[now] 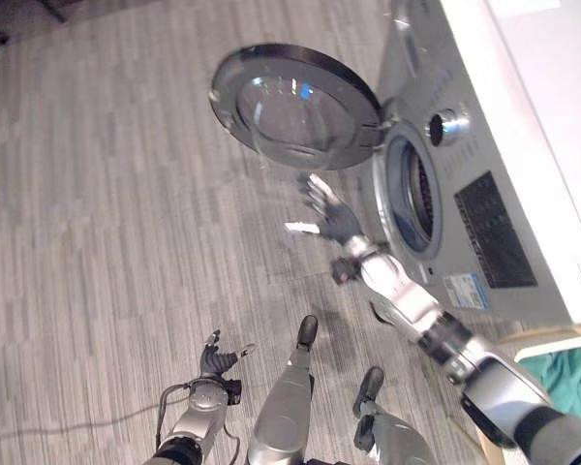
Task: Grab the laundry basket,head to the washer,open it,put in the laundry and shut it.
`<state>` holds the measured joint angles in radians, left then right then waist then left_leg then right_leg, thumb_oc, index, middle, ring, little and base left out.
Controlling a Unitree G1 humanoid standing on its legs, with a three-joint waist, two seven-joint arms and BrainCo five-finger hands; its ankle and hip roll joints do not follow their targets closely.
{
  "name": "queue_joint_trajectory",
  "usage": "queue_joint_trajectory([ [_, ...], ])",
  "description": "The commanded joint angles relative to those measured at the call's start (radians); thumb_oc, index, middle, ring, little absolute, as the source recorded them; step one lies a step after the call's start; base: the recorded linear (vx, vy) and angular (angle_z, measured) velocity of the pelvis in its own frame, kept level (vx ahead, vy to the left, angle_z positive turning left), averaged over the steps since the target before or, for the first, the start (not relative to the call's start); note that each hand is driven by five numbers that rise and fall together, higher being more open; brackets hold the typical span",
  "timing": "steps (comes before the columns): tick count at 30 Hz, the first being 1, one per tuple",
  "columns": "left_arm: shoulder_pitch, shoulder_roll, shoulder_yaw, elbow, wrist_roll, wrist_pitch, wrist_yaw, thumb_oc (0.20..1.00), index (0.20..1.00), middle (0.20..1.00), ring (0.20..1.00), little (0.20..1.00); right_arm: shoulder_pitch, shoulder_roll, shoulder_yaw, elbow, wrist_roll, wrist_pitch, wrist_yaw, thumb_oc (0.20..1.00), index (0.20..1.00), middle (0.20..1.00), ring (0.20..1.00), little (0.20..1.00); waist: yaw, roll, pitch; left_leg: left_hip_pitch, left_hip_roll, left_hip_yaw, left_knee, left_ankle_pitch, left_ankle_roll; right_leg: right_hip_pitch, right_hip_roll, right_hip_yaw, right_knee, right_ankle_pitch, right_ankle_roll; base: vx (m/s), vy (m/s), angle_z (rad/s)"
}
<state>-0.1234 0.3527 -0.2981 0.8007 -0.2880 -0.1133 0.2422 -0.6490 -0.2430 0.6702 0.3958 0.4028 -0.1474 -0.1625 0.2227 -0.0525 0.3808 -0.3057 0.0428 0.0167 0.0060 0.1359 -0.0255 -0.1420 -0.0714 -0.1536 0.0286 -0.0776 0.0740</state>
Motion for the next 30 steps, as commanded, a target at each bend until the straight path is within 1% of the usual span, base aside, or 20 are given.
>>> queue_joint_trajectory([
  [1, -0.063, 0.002, -0.006, -0.031, 0.095, -0.015, 0.013, 1.000, 1.000, 1.000, 1.000, 1.000, 0.021, 0.037, 0.014, -0.099, -0.124, -0.008, 0.058, 1.000, 1.000, 1.000, 1.000, 1.000, -0.016, -0.011, 0.025, 0.027, -0.076, 0.004, 0.016, -0.127, 0.021, -0.056, 0.000, 0.025, 0.009, 0.027, 0.021, -0.04, 0.040, -0.67],
  [2, -0.063, 0.002, -0.006, -0.031, 0.095, -0.015, 0.013, 1.000, 1.000, 1.000, 1.000, 1.000, 0.021, 0.037, 0.014, -0.099, -0.124, -0.007, 0.058, 1.000, 1.000, 1.000, 1.000, 1.000, -0.016, -0.011, 0.023, 0.023, -0.076, 0.003, 0.015, -0.125, 0.021, -0.059, 0.000, 0.025, 0.008, 0.029, 0.021, -0.04, 0.037, -0.54],
  [3, -0.097, 0.002, -0.010, -0.061, 0.113, -0.015, 0.018, 1.000, 1.000, 1.000, 1.000, 1.000, 0.088, 0.018, 0.010, -0.105, -0.169, 0.000, 0.072, 1.000, 1.000, 1.000, 1.000, 1.000, -0.045, -0.014, 0.028, 0.030, -0.069, 0.026, 0.017, -0.132, 0.022, -0.065, 0.003, 0.043, 0.007, 0.036, 0.025, -0.03, 0.029, -0.56],
  [4, -0.097, 0.002, -0.010, -0.061, 0.113, -0.015, 0.018, 1.000, 1.000, 1.000, 1.000, 1.000, 0.088, 0.018, 0.009, -0.105, -0.169, 0.001, 0.072, 1.000, 1.000, 1.000, 1.000, 1.000, -0.045, -0.015, 0.026, 0.026, -0.069, 0.026, 0.017, -0.130, 0.022, -0.067, 0.003, 0.043, 0.006, 0.038, 0.025, -0.05, 0.044, -0.65],
  [6, -0.146, 0.008, -0.004, -0.093, 0.129, -0.014, 0.032, 1.000, 1.000, 1.000, 1.000, 1.000, 0.185, -0.012, 0.004, -0.088, -0.230, 0.006, 0.092, 1.000, 1.000, 1.000, 1.000, 1.000, -0.089, -0.019, 0.027, 0.024, -0.060, 0.059, 0.018, -0.134, 0.022, -0.083, 0.006, 0.064, 0.002, 0.051, 0.030, -0.04, 0.029, -0.60],
  [7, -0.146, 0.008, -0.004, -0.093, 0.129, -0.014, 0.032, 1.000, 1.000, 1.000, 1.000, 1.000, 0.185, -0.012, 0.004, -0.088, -0.230, 0.006, 0.092, 1.000, 1.000, 1.000, 1.000, 1.000, -0.089, -0.019, 0.026, 0.023, -0.060, 0.059, 0.018, -0.134, 0.022, -0.084, 0.006, 0.064, 0.002, 0.051, 0.030, -0.02, 0.026, -0.47],
  [8, -0.173, 0.015, -0.003, -0.096, 0.141, -0.014, 0.047, 1.000, 1.000, 1.000, 1.000, 1.000, 0.226, -0.022, -0.006, -0.077, -0.231, 0.008, 0.100, 1.000, 1.000, 1.000, 1.000, 1.000, -0.107, -0.022, 0.030, 0.026, -0.058, 0.071, 0.018, -0.137, 0.021, -0.086, 0.007, 0.071, 0.000, 0.054, 0.032, -0.03, 0.049, -0.45],
  [9, -0.217, 0.029, 0.005, -0.083, 0.155, -0.010, 0.059, 1.000, 1.000, 1.000, 1.000, 1.000, 0.288, -0.042, -0.032, -0.081, -0.240, 0.010, 0.107, 1.000, 1.000, 1.000, 1.000, 1.000, -0.135, -0.025, 0.028, 0.021, -0.054, 0.095, 0.017, -0.138, 0.018, -0.098, 0.007, 0.079, -0.010, 0.062, 0.035, -0.04, 0.049, -0.50],
  [10, -0.218, 0.029, 0.004, -0.083, 0.155, -0.010, 0.059, 1.000, 1.000, 1.000, 1.000, 1.000, 0.288, -0.042, -0.032, -0.081, -0.240, 0.011, 0.107, 1.000, 1.000, 1.000, 1.000, 1.000, -0.135, -0.026, 0.025, 0.017, -0.054, 0.095, 0.017, -0.135, 0.018, -0.101, 0.007, 0.079, -0.011, 0.064, 0.035, -0.03, 0.055, -0.54],
  [11, -0.244, 0.038, 0.006, -0.073, 0.164, -0.006, 0.070, 1.000, 1.000, 1.000, 1.000, 1.000, 0.318, -0.053, -0.048, -0.081, -0.230, 0.009, 0.113, 1.000, 1.000, 1.000, 1.000, 1.000, -0.151, -0.027, 0.026, 0.017, -0.053, 0.104, 0.016, -0.137, 0.017, -0.106, 0.007, 0.083, -0.013, 0.067, 0.037, -0.02, 0.063, -0.56],
  [12, -0.303, 0.057, 0.017, -0.035, 0.164, 0.000, 0.092, 1.000, 1.000, 1.000, 1.000, 1.000, 0.364, -0.078, -0.076, -0.083, -0.232, 0.009, 0.113, 1.000, 1.000, 1.000, 1.000, 1.000, -0.182, -0.028, 0.024, 0.011, -0.051, 0.122, 0.015, -0.137, 0.016, -0.121, 0.006, 0.091, -0.015, 0.075, 0.038, -0.02, 0.063, -0.44],
  [13, -0.304, 0.057, 0.017, -0.035, 0.164, 0.000, 0.092, 1.000, 1.000, 1.000, 1.000, 1.000, 0.363, -0.078, -0.076, -0.083, -0.232, 0.010, 0.113, 1.000, 1.000, 1.000, 1.000, 1.000, -0.182, -0.029, 0.022, 0.007, -0.052, 0.122, 0.015, -0.134, 0.016, -0.124, 0.006, 0.091, -0.016, 0.077, 0.038, -0.01, 0.062, -0.34],
  [14, -0.335, 0.070, 0.018, -0.006, 0.164, 0.003, 0.101, 1.000, 1.000, 1.000, 1.000, 1.000, 0.377, -0.087, -0.085, -0.084, -0.232, 0.009, 0.114, 1.000, 1.000, 1.000, 1.000, 1.000, -0.197, -0.029, 0.023, 0.005, -0.050, 0.127, 0.019, -0.136, 0.016, -0.129, 0.005, 0.093, -0.015, 0.078, 0.039, 0.00, 0.042, -0.23],
  [17, -0.439, 0.144, 0.029, 0.095, 0.172, 0.014, 0.115, 1.000, 1.000, 1.000, 1.000, 1.000, 0.410, -0.122, -0.111, -0.092, -0.220, 0.003, 0.116, 1.000, 1.000, 1.000, 1.000, 1.000, -0.234, -0.031, 0.025, -0.005, -0.046, 0.145, 0.024, -0.139, 0.015, -0.145, 0.006, 0.105, -0.013, 0.083, 0.042, 0.00, 0.068, -0.27],
  [22, -0.585, 0.316, 0.030, 0.248, 0.234, 0.049, 0.102, 1.000, 1.000, 1.000, 1.000, 1.000, 0.459, -0.178, -0.172, -0.126, -0.183, -0.013, 0.124, 1.000, 1.000, 1.000, 1.000, 1.000, -0.279, -0.051, 0.031, -0.029, -0.036, 0.176, 0.049, -0.147, 0.016, -0.168, 0.008, 0.122, -0.016, 0.101, 0.054, 0.02, 0.049, -0.18],
  [23, -0.636, 0.367, 0.034, 0.309, 0.260, 0.074, 0.112, 1.000, 1.000, 1.000, 1.000, 1.000, 0.476, -0.190, -0.197, -0.144, -0.177, -0.017, 0.121, 1.000, 1.000, 1.000, 1.000, 1.000, -0.290, -0.060, 0.035, -0.041, -0.033, 0.182, 0.058, -0.151, 0.016, -0.172, 0.008, 0.126, -0.022, 0.111, 0.060, 0.02, 0.045, -0.17],
  [24, -0.636, 0.367, 0.034, 0.310, 0.260, 0.074, 0.112, 1.000, 1.000, 1.000, 1.000, 1.000, 0.476, -0.190, -0.198, -0.144, -0.177, -0.017, 0.121, 1.000, 1.000, 1.000, 1.000, 1.000, -0.289, -0.060, 0.035, -0.041, -0.033, 0.183, 0.059, -0.151, 0.016, -0.173, 0.008, 0.126, -0.022, 0.111, 0.060, 0.03, 0.034, -0.25],
  [27, -0.662, 0.427, 0.033, 0.332, 0.327, 0.104, 0.123, 1.000, 1.000, 1.000, 1.000, 1.000, 0.503, -0.204, -0.225, -0.160, -0.172, -0.018, 0.118, 1.000, 1.000, 1.000, 1.000, 1.000, -0.295, -0.073, 0.036, -0.058, -0.026, 0.188, 0.075, -0.158, 0.016, -0.178, 0.008, 0.132, -0.033, 0.124, 0.067, 0.04, 0.027, -0.13],
  [28, -0.661, 0.458, 0.040, 0.330, 0.363, 0.118, 0.131, 1.000, 1.000, 1.000, 1.000, 1.000, 0.508, -0.207, -0.235, -0.168, -0.176, -0.021, 0.117, 1.000, 1.000, 1.000, 1.000, 1.000, -0.295, -0.083, 0.035, -0.065, -0.022, 0.192, 0.087, -0.165, 0.017, -0.180, 0.010, 0.138, -0.040, 0.131, 0.070, 0.07, 0.043, -0.06],
  [30, -0.643, 0.489, 0.070, 0.358, 0.372, 0.129, 0.135, 1.000, 1.000, 1.000, 1.000, 1.000, 0.522, -0.205, -0.247, -0.173, -0.165, -0.022, 0.122, 1.000, 1.000, 1.000, 1.000, 1.000, -0.294, -0.102, 0.024, -0.072, -0.016, 0.196, 0.102, -0.177, 0.016, -0.178, 0.013, 0.146, -0.047, 0.136, 0.074, 0.10, 0.032, -0.10],
])
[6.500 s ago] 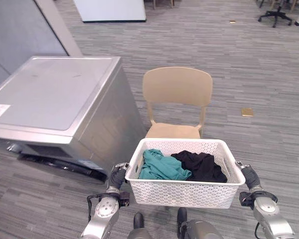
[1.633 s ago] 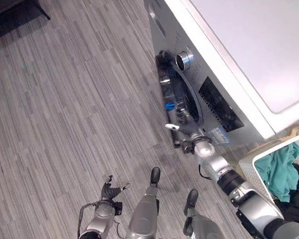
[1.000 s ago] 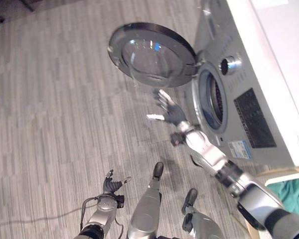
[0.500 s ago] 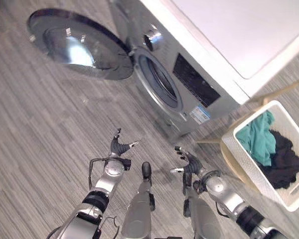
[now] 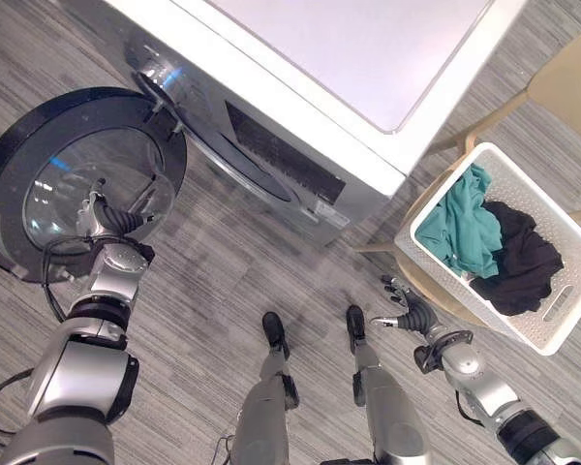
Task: Grab the laundry basket,head to the washer,open it,put in the laundry and shut it.
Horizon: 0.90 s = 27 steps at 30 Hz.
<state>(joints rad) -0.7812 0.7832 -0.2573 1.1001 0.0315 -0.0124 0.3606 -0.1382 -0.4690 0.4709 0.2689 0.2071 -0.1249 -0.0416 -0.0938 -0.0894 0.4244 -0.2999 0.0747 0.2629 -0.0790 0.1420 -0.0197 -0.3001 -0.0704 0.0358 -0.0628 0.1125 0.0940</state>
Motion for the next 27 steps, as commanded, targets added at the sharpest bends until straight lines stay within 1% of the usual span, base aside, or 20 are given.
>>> queue_joint_trajectory([
  [1, 0.034, 0.064, 0.039, 0.057, 0.071, 0.035, 0.023, 1.000, 1.000, 1.000, 1.000, 1.000, 0.028, 0.029, -0.055, -0.046, 0.039, -0.043, 0.007, 1.000, 1.000, 1.000, 1.000, 1.000, 0.023, -0.070, -0.029, -0.077, -0.047, -0.051, 0.187, -0.189, 0.011, -0.016, 0.011, -0.040, 0.039, -0.053, 0.055, 0.11, 0.031, -0.11],
  [4, 0.039, 0.083, 0.051, 0.092, 0.082, 0.047, 0.026, 1.000, 1.000, 1.000, 1.000, 1.000, 0.046, 0.029, -0.059, -0.053, 0.045, -0.047, 0.013, 1.000, 1.000, 1.000, 1.000, 1.000, 0.016, -0.078, -0.055, -0.070, -0.047, -0.047, 0.184, -0.198, 0.012, -0.011, 0.011, -0.036, 0.035, -0.053, 0.058, 0.08, 0.028, -0.04],
  [6, 0.054, 0.093, 0.064, 0.092, 0.085, 0.050, 0.028, 1.000, 1.000, 1.000, 1.000, 1.000, 0.063, 0.029, -0.064, -0.071, 0.038, -0.047, 0.021, 1.000, 1.000, 1.000, 1.000, 1.000, 0.011, -0.073, -0.072, -0.061, -0.048, -0.042, 0.175, -0.201, 0.013, -0.007, 0.009, -0.035, 0.036, -0.054, 0.059, 0.06, 0.032, -0.02],
  [10, 0.065, 0.111, 0.073, 0.078, 0.092, 0.057, 0.035, 1.000, 1.000, 1.000, 1.000, 1.000, 0.065, 0.028, -0.071, -0.080, 0.032, -0.043, 0.019, 1.000, 1.000, 1.000, 1.000, 1.000, 0.012, -0.065, -0.079, -0.050, -0.050, -0.036, 0.170, -0.205, 0.016, -0.005, 0.008, -0.030, 0.039, -0.053, 0.060, 0.03, 0.018, 0.01],
  [13, 0.093, 0.125, 0.104, 0.064, 0.087, 0.059, 0.039, 1.000, 1.000, 1.000, 1.000, 1.000, 0.058, 0.024, -0.078, -0.095, 0.029, -0.043, 0.020, 1.000, 1.000, 1.000, 1.000, 1.000, 0.012, -0.060, -0.081, -0.038, -0.051, -0.023, 0.174, -0.213, 0.018, -0.002, 0.006, -0.020, 0.041, -0.053, 0.058, 0.01, 0.004, -0.03],
  [15, 0.131, 0.122, 0.142, 0.051, 0.072, 0.059, 0.044, 1.000, 1.000, 1.000, 1.000, 1.000, 0.051, 0.024, -0.081, -0.103, 0.026, -0.038, 0.019, 1.000, 1.000, 1.000, 1.000, 1.000, 0.009, -0.063, -0.082, -0.031, -0.048, -0.008, 0.186, -0.224, 0.020, -0.001, 0.009, -0.008, 0.045, -0.052, 0.058, 0.01, -0.002, -0.14],
  [16, 0.132, 0.122, 0.144, 0.050, 0.072, 0.059, 0.044, 1.000, 1.000, 1.000, 1.000, 1.000, 0.051, 0.024, -0.080, -0.104, 0.026, -0.038, 0.019, 1.000, 1.000, 1.000, 1.000, 1.000, 0.009, -0.063, -0.082, -0.031, -0.048, -0.007, 0.186, -0.224, 0.020, -0.001, 0.009, -0.008, 0.045, -0.052, 0.058, 0.02, -0.005, -0.18],
  [18, 0.217, 0.092, 0.204, -0.001, 0.048, 0.054, 0.052, 1.000, 1.000, 1.000, 1.000, 1.000, 0.056, 0.033, -0.087, -0.118, 0.012, -0.032, 0.020, 1.000, 1.000, 1.000, 1.000, 1.000, 0.009, -0.069, -0.090, -0.008, -0.037, 0.023, 0.203, -0.244, 0.024, 0.009, 0.015, 0.011, 0.051, -0.056, 0.059, 0.04, -0.017, -0.24],
  [19, 0.249, 0.079, 0.214, -0.024, 0.051, 0.052, 0.051, 1.000, 1.000, 1.000, 1.000, 1.000, 0.057, 0.035, -0.091, -0.124, 0.005, -0.030, 0.020, 1.000, 1.000, 1.000, 1.000, 1.000, 0.011, -0.070, -0.093, 0.003, -0.034, 0.033, 0.205, -0.248, 0.025, 0.012, 0.016, 0.016, 0.055, -0.058, 0.060, 0.05, -0.012, -0.32],
  [21, 0.364, 0.013, 0.247, -0.126, 0.046, 0.039, 0.047, 1.000, 1.000, 1.000, 1.000, 1.000, 0.067, 0.042, -0.109, -0.138, -0.030, -0.025, 0.014, 1.000, 1.000, 1.000, 1.000, 1.000, 0.018, -0.069, -0.100, 0.038, -0.022, 0.067, 0.206, -0.259, 0.029, 0.024, 0.015, 0.005, 0.072, -0.065, 0.062, 0.05, -0.003, -0.62],
  [22, 0.421, -0.020, 0.266, -0.160, 0.036, 0.031, 0.041, 1.000, 1.000, 1.000, 1.000, 1.000, 0.067, 0.043, -0.120, -0.144, -0.047, -0.021, 0.013, 1.000, 1.000, 1.000, 1.000, 1.000, 0.022, -0.065, -0.104, 0.058, -0.017, 0.084, 0.203, -0.261, 0.029, 0.030, 0.012, -0.007, 0.084, -0.068, 0.063, 0.14, 0.029, -0.71],
  [23, 0.472, -0.049, 0.280, -0.187, 0.020, 0.022, 0.035, 1.000, 1.000, 1.000, 1.000, 1.000, 0.072, 0.045, -0.128, -0.144, -0.059, -0.016, 0.011, 1.000, 1.000, 1.000, 1.000, 1.000, 0.027, -0.051, -0.109, 0.094, -0.008, 0.089, 0.196, -0.291, 0.024, 0.052, 0.011, -0.029, 0.094, -0.090, 0.071, 0.14, 0.036, -0.59],
  [24, 0.535, -0.094, 0.294, -0.216, -0.006, 0.008, 0.025, 1.000, 1.000, 1.000, 1.000, 1.000, 0.069, 0.044, -0.145, -0.147, -0.077, -0.014, 0.004, 1.000, 1.000, 1.000, 1.000, 1.000, 0.041, -0.046, -0.111, 0.120, 0.000, 0.114, 0.190, -0.288, 0.021, 0.059, -0.001, -0.089, 0.114, -0.095, 0.069, 0.13, 0.007, -0.55],
  [27, 0.692, -0.230, 0.274, -0.308, -0.024, -0.006, -0.024, 1.000, 1.000, 1.000, 1.000, 1.000, 0.064, 0.034, -0.171, -0.167, -0.131, -0.004, 0.004, 1.000, 1.000, 1.000, 1.000, 1.000, 0.066, -0.021, -0.128, 0.185, 0.021, 0.168, 0.166, -0.269, 0.009, 0.087, -0.043, -0.283, 0.169, -0.127, 0.047, 0.04, -0.045, -1.08],
])
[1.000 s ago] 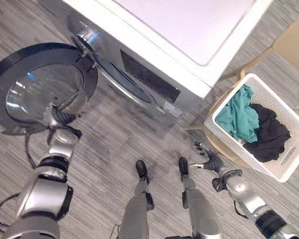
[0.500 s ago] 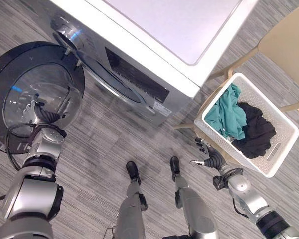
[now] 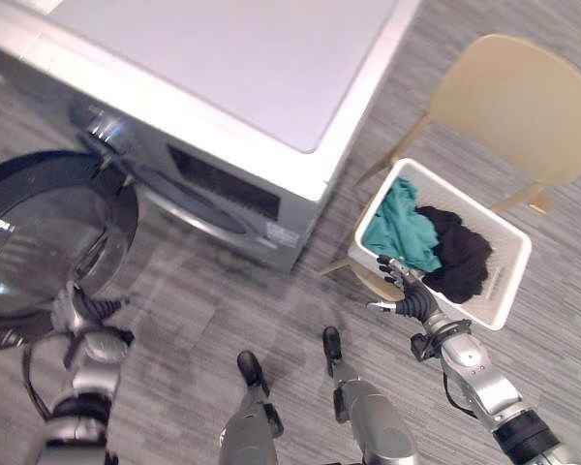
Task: Grab the laundry basket,head to the washer,open it,put in the laundry and shut it.
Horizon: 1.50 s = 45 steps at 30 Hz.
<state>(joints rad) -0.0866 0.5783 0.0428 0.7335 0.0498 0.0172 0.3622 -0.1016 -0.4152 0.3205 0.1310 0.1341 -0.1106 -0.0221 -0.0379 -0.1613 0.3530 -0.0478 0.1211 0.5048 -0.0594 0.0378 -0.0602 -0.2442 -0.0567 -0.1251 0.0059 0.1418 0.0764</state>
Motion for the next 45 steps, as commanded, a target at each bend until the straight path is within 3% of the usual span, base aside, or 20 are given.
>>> queue_joint_trajectory([
  [1, 0.032, -0.058, -0.034, 0.049, -0.048, -0.039, -0.048, 1.000, 1.000, 1.000, 1.000, 1.000, 0.022, -0.024, -0.033, -0.033, -0.079, -0.016, -0.019, 1.000, 1.000, 1.000, 1.000, 1.000, 0.018, 0.061, -0.067, -0.049, -0.022, -0.059, 0.140, -0.157, 0.047, 0.039, -0.073, -0.181, 0.117, -0.163, 0.057, 0.11, -0.123, -0.54],
  [2, 0.078, -0.114, -0.061, 0.055, -0.053, -0.041, -0.094, 1.000, 1.000, 1.000, 1.000, 1.000, 0.026, -0.030, -0.055, -0.043, -0.119, -0.018, -0.026, 1.000, 1.000, 1.000, 1.000, 1.000, 0.013, 0.075, -0.091, -0.016, -0.022, -0.048, 0.123, -0.149, 0.045, 0.047, -0.085, -0.229, 0.136, -0.176, 0.048, 0.10, -0.103, -0.64],
  [3, 0.079, -0.115, -0.062, 0.056, -0.053, -0.042, -0.094, 1.000, 1.000, 1.000, 1.000, 1.000, 0.028, -0.031, -0.056, -0.044, -0.119, -0.018, -0.025, 1.000, 1.000, 1.000, 1.000, 1.000, 0.013, 0.076, -0.092, -0.014, -0.022, -0.049, 0.121, -0.148, 0.044, 0.049, -0.085, -0.230, 0.136, -0.177, 0.048, 0.12, -0.126, -0.70],
  [6, 0.119, -0.188, -0.097, 0.098, -0.043, -0.052, -0.148, 1.000, 1.000, 1.000, 1.000, 1.000, 0.054, -0.061, -0.091, -0.045, -0.220, -0.025, -0.051, 1.000, 1.000, 1.000, 1.000, 1.000, -0.003, 0.086, -0.127, 0.015, -0.042, -0.069, 0.136, -0.158, 0.039, 0.115, -0.058, -0.173, 0.069, -0.206, 0.033, 0.13, -0.144, -0.02],
  [8, 0.138, -0.217, -0.129, 0.127, -0.024, -0.049, -0.178, 1.000, 1.000, 1.000, 1.000, 1.000, 0.063, -0.090, -0.095, -0.041, -0.273, -0.019, -0.060, 1.000, 1.000, 1.000, 1.000, 1.000, -0.010, 0.097, -0.143, 0.019, -0.016, -0.066, 0.202, -0.166, 0.019, 0.161, -0.047, -0.159, 0.034, -0.210, 0.020, 0.12, -0.246, 0.00],
  [9, 0.148, -0.236, -0.155, 0.138, -0.011, -0.047, -0.207, 1.000, 1.000, 1.000, 1.000, 1.000, 0.068, -0.118, -0.091, -0.036, -0.314, -0.009, -0.063, 1.000, 1.000, 1.000, 1.000, 1.000, -0.016, 0.091, -0.146, 0.007, 0.032, -0.059, 0.315, -0.140, -0.011, 0.205, -0.030, -0.141, 0.003, -0.218, 0.000, 0.06, -0.184, -0.15],
  [11, 0.152, -0.243, -0.169, 0.145, -0.002, -0.049, -0.214, 1.000, 1.000, 1.000, 1.000, 1.000, 0.060, -0.134, -0.081, -0.035, -0.333, -0.007, -0.062, 1.000, 1.000, 1.000, 1.000, 1.000, -0.017, 0.092, -0.145, 0.001, 0.051, -0.067, 0.370, -0.123, -0.023, 0.226, -0.017, -0.126, -0.009, -0.224, -0.012, 0.08, -0.164, -0.24],
  [13, 0.160, -0.264, -0.195, 0.154, -0.003, -0.061, -0.228, 1.000, 1.000, 1.000, 1.000, 1.000, 0.042, -0.165, -0.049, -0.014, -0.366, -0.004, -0.059, 1.000, 1.000, 1.000, 1.000, 1.000, -0.006, 0.096, -0.136, -0.019, 0.057, -0.153, 0.439, -0.097, -0.039, 0.255, 0.007, -0.087, -0.026, -0.237, -0.032, 0.05, -0.122, -0.62],
  [14, 0.161, -0.269, -0.201, 0.161, -0.010, -0.064, -0.230, 1.000, 1.000, 1.000, 1.000, 1.000, 0.038, -0.172, -0.042, -0.006, -0.375, 0.001, -0.053, 1.000, 1.000, 1.000, 1.000, 1.000, -0.001, 0.088, -0.132, -0.041, 0.038, -0.189, 0.439, -0.082, -0.021, 0.250, 0.002, -0.079, -0.030, -0.224, -0.038, 0.00, -0.070, -0.73],
  [16, 0.160, -0.281, -0.218, 0.173, -0.013, -0.070, -0.234, 1.000, 1.000, 1.000, 1.000, 1.000, 0.011, -0.187, -0.014, 0.017, -0.412, -0.004, -0.056, 1.000, 1.000, 1.000, 1.000, 1.000, 0.012, 0.083, -0.131, -0.069, -0.012, -0.305, 0.396, -0.120, -0.006, 0.257, -0.003, -0.042, -0.031, -0.232, -0.031, 0.04, -0.006, -0.72],
  [18, 0.156, -0.286, -0.236, 0.186, -0.014, -0.074, -0.234, 1.000, 1.000, 1.000, 1.000, 1.000, -0.015, -0.196, 0.007, 0.046, -0.423, -0.003, -0.065, 1.000, 1.000, 1.000, 1.000, 1.000, 0.022, 0.085, -0.134, -0.088, -0.034, -0.375, 0.314, -0.127, -0.005, 0.260, -0.004, -0.020, -0.031, -0.238, -0.022, 0.12, 0.037, -0.62],
  [22, 0.137, -0.288, -0.254, 0.221, -0.026, -0.078, -0.219, 1.000, 1.000, 1.000, 1.000, 1.000, -0.075, -0.219, 0.051, 0.104, -0.442, 0.000, -0.083, 1.000, 1.000, 1.000, 1.000, 1.000, 0.045, 0.105, -0.136, -0.134, -0.072, -0.477, 0.167, -0.032, -0.018, 0.271, 0.016, 0.018, -0.038, -0.244, -0.012, 0.12, 0.088, -0.40],
  [26, 0.129, -0.293, -0.260, 0.265, -0.021, -0.080, -0.218, 1.000, 1.000, 1.000, 1.000, 1.000, -0.117, -0.241, 0.082, 0.137, -0.479, 0.001, -0.096, 1.000, 1.000, 1.000, 1.000, 1.000, 0.052, 0.123, -0.141, -0.113, -0.074, -0.474, 0.120, -0.027, -0.009, 0.275, 0.016, 0.042, -0.025, -0.262, 0.000, 0.13, 0.160, -0.49],
  [31, 0.105, -0.275, -0.262, 0.307, -0.013, -0.080, -0.206, 1.000, 1.000, 1.000, 1.000, 1.000, -0.204, -0.212, 0.153, 0.205, -0.511, 0.022, -0.103, 1.000, 1.000, 1.000, 1.000, 1.000, 0.068, 0.116, -0.133, -0.112, -0.091, -0.450, 0.110, -0.039, 0.014, 0.231, -0.009, 0.080, 0.004, -0.256, 0.012, 0.06, 0.172, -0.25],
  [36, 0.054, -0.260, -0.276, 0.302, -0.056, -0.095, -0.171, 1.000, 1.000, 1.000, 1.000, 1.000, -0.414, -0.174, 0.265, 0.389, -0.554, 0.053, -0.154, 1.000, 1.000, 1.000, 1.000, 1.000, 0.107, 0.124, -0.087, -0.189, -0.110, -0.437, 0.094, -0.023, 0.027, 0.113, -0.027, 0.089, 0.027, -0.222, 0.021, -0.07, 0.079, -0.05],
  [40, 0.040, -0.254, -0.282, 0.299, -0.078, -0.106, -0.161, 1.000, 1.000, 1.000, 1.000, 1.000, -0.487, -0.168, 0.287, 0.474, -0.549, 0.062, -0.175, 1.000, 1.000, 1.000, 1.000, 1.000, 0.120, 0.134, -0.068, -0.223, -0.114, -0.440, 0.093, -0.012, 0.026, 0.074, -0.031, 0.084, 0.034, -0.212, 0.022, -0.06, 0.044, 0.07],
  [45, 0.001, -0.230, -0.321, 0.288, -0.170, -0.139, -0.138, 1.000, 1.000, 1.000, 1.000, 1.000, -0.825, -0.192, 0.406, 0.792, -0.489, 0.092, -0.224, 1.000, 1.000, 1.000, 1.000, 1.000, 0.203, 0.157, 0.022, -0.358, -0.124, -0.474, 0.086, 0.048, 0.009, -0.061, -0.035, 0.053, 0.053, -0.180, 0.025, -0.09, 0.013, 0.26],
])
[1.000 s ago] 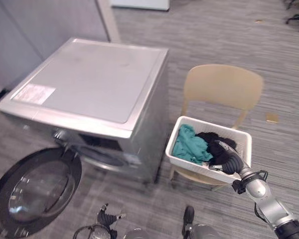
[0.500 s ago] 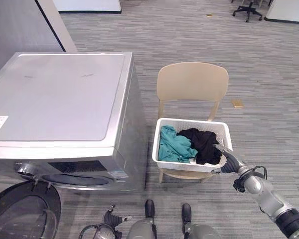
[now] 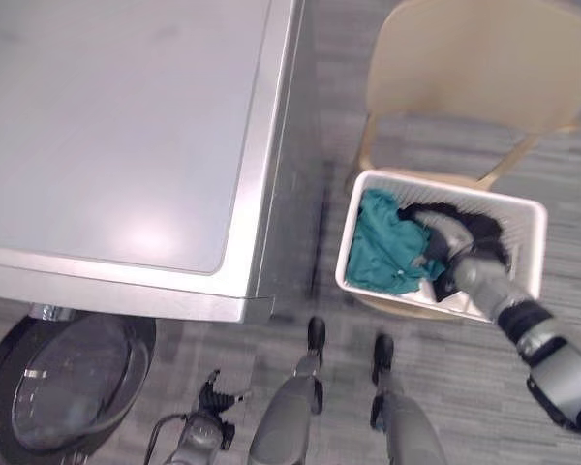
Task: Grab the laundry basket,head to the washer,open it,put in the laundry and shut it.
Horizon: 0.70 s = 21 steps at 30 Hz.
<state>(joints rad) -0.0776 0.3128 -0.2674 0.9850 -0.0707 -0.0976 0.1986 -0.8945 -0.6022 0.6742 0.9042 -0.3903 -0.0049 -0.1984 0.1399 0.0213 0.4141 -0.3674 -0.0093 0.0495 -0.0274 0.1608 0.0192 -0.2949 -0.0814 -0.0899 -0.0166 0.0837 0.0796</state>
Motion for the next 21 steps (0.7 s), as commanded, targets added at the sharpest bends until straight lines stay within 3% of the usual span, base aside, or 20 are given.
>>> queue_joint_trajectory([
  [1, -0.009, 0.036, -0.010, 0.037, -0.049, -0.024, 0.026, 1.000, 1.000, 1.000, 1.000, 1.000, -0.033, -0.004, 0.053, 0.021, 0.036, -0.014, -0.048, 1.000, 1.000, 1.000, 1.000, 1.000, 0.024, -0.026, -0.040, -0.040, 0.006, -0.019, 0.054, -0.075, -0.070, -0.012, -0.010, 0.017, 0.076, -0.122, 0.022, -0.06, -0.027, 0.15],
  [7, -0.084, 0.042, -0.065, -0.004, -0.085, -0.035, 0.030, 1.000, 1.000, 1.000, 1.000, 1.000, -0.135, 0.008, 0.161, 0.162, 0.014, -0.005, -0.034, 1.000, 1.000, 1.000, 1.000, 1.000, 0.069, -0.004, 0.009, -0.088, -0.003, -0.053, 0.033, -0.041, -0.085, -0.048, -0.011, -0.023, 0.098, -0.135, 0.022, -0.04, -0.056, 0.28],
  [8, -0.092, 0.041, -0.069, -0.005, -0.081, -0.034, 0.030, 1.000, 1.000, 1.000, 1.000, 1.000, -0.131, 0.013, 0.163, 0.162, 0.014, -0.004, -0.034, 0.956, 0.956, 0.956, 0.956, 0.956, 0.071, -0.004, 0.008, -0.091, -0.005, -0.058, 0.032, -0.038, -0.085, -0.047, -0.011, -0.030, 0.099, -0.135, 0.022, 0.00, -0.061, 0.33],
  [9, -0.097, 0.040, -0.071, -0.005, -0.079, -0.032, 0.030, 1.000, 1.000, 1.000, 1.000, 1.000, -0.119, 0.015, 0.154, 0.151, 0.023, -0.004, -0.032, 0.558, 0.558, 0.558, 0.558, 0.558, 0.073, -0.003, 0.012, -0.084, -0.007, -0.064, 0.030, -0.038, -0.086, -0.042, -0.012, -0.035, 0.104, -0.141, 0.021, 0.00, -0.053, 0.40],
  [11, -0.109, 0.034, -0.075, 0.003, -0.075, -0.027, 0.029, 1.000, 1.000, 1.000, 1.000, 1.000, -0.090, 0.029, 0.122, 0.119, 0.067, -0.003, -0.032, 0.200, 0.200, 0.200, 0.200, 0.200, 0.071, -0.005, 0.010, -0.079, -0.010, -0.072, 0.024, -0.036, -0.086, -0.033, -0.012, -0.041, 0.102, -0.143, 0.022, 0.00, -0.035, 0.32],
  [13, -0.110, 0.032, -0.075, 0.005, -0.072, -0.023, 0.027, 1.000, 1.000, 1.000, 1.000, 1.000, -0.069, 0.034, 0.106, 0.094, 0.089, -0.004, -0.029, 0.200, 0.200, 0.200, 0.200, 0.200, 0.069, -0.006, 0.008, -0.073, -0.011, -0.074, 0.020, -0.036, -0.086, -0.027, -0.012, -0.043, 0.101, -0.144, 0.022, 0.00, -0.020, 0.15],
  [15, -0.099, 0.024, -0.046, 0.021, -0.054, -0.001, 0.017, 1.000, 1.000, 1.000, 1.000, 1.000, 0.092, 0.044, -0.048, -0.107, 0.226, -0.023, -0.030, 0.200, 0.200, 0.200, 0.200, 0.200, 0.043, -0.025, -0.002, -0.023, -0.011, -0.073, 0.014, -0.057, -0.081, 0.012, -0.016, -0.042, 0.101, -0.153, 0.025, 0.00, -0.034, 0.12],
  [21, -0.059, 0.018, 0.000, 0.008, -0.022, 0.026, 0.002, 1.000, 1.000, 1.000, 1.000, 1.000, 0.300, 0.061, -0.220, -0.381, 0.357, -0.068, 0.002, 0.200, 0.200, 0.200, 0.200, 0.200, 0.009, -0.057, -0.038, 0.038, -0.002, -0.053, 0.041, -0.103, -0.061, 0.071, -0.015, -0.029, 0.096, -0.155, 0.029, 0.03, 0.001, -0.09],
])
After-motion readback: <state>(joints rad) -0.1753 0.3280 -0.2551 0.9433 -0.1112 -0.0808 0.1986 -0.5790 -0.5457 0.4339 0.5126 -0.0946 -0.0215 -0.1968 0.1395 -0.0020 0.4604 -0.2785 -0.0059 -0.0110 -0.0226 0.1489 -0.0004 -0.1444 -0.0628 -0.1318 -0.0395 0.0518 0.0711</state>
